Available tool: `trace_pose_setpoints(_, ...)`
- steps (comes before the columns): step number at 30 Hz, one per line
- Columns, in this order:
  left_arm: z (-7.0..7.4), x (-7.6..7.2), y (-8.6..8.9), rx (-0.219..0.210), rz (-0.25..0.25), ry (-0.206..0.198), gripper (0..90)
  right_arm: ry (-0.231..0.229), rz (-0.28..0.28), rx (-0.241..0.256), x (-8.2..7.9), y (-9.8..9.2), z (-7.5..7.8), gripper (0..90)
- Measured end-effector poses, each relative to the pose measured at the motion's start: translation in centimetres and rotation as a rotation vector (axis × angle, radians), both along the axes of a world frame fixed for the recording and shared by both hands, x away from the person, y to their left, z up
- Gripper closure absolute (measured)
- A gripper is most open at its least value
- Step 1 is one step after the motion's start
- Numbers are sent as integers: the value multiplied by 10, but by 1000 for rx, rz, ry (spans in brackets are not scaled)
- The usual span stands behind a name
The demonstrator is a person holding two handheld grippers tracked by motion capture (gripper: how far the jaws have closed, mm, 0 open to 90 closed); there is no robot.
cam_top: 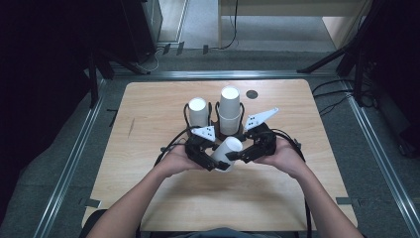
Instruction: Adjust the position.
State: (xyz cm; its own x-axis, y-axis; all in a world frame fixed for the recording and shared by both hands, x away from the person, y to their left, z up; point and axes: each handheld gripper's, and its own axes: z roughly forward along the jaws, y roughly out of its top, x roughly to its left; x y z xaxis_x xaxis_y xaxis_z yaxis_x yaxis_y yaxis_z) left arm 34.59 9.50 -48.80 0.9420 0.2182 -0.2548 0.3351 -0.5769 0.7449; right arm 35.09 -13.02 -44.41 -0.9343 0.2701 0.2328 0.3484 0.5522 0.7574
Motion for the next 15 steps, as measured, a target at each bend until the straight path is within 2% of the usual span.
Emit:
trace_pose_setpoints(1,0,0,0,0,0,0,293,0,0,0,0,0,0,233)
trace_pose_setpoints(2,3,0,0,17,-3,6,292,-31,-5,-7,-1,-2,1,219)
trace_pose_setpoints(4,4,1,1,18,0,3,291,-21,4,-5,-1,-4,1,218)
trace_pose_setpoints(11,13,2,9,38,9,-11,291,-40,21,-32,-5,-7,-2,218)
trace_pose_setpoints(15,19,4,14,92,3,-22,291,-46,29,-47,-6,-8,-5,224)
